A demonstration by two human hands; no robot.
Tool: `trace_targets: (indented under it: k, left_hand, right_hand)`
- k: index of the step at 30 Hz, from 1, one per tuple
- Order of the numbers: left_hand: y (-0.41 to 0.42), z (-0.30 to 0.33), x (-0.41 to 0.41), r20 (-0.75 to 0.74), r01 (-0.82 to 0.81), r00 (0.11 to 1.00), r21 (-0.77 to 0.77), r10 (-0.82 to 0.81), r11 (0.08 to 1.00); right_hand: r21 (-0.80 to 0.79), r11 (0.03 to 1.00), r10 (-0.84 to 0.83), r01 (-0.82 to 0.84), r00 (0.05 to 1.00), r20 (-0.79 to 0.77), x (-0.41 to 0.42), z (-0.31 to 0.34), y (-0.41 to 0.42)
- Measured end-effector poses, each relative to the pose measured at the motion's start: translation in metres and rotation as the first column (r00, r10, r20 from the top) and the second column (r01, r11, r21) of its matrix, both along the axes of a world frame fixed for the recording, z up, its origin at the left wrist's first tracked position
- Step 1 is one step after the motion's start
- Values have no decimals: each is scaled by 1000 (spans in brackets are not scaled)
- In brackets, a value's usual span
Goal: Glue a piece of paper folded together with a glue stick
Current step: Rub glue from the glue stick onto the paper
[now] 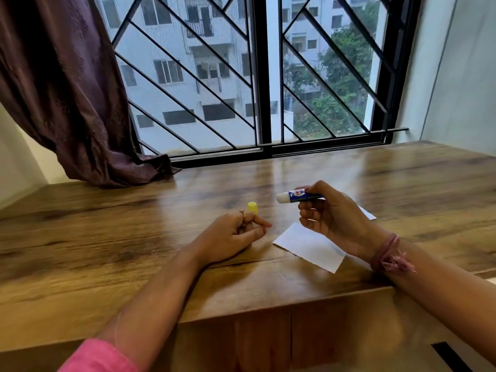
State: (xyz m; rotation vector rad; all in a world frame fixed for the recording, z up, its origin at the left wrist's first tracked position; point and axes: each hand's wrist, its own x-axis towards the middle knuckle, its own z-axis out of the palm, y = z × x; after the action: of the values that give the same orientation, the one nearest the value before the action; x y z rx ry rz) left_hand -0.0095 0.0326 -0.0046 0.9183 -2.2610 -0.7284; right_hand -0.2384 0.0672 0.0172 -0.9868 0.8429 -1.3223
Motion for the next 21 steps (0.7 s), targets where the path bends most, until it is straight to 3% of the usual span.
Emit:
trace_targets:
  k: [7,14,17,21]
  left_hand:
    - [4,2,-7,-212,-11,977,120,37,993]
    - [1,1,-5,-131,-107,985,22,109,994]
    - [2,2,-4,-82,-142,987,-25,139,990]
    - [4,3,-1,29,-72,997,-58,74,996]
  right_hand:
    - [-53,991,127,-123,989,79,5,-5,7]
    - [-29,996,84,-82,995,54,3,-6,9]
    - [-12,999,39,-40,998,-43,1,-9,10]
    - [-20,997,69,-74,980,-184,0,-13,12]
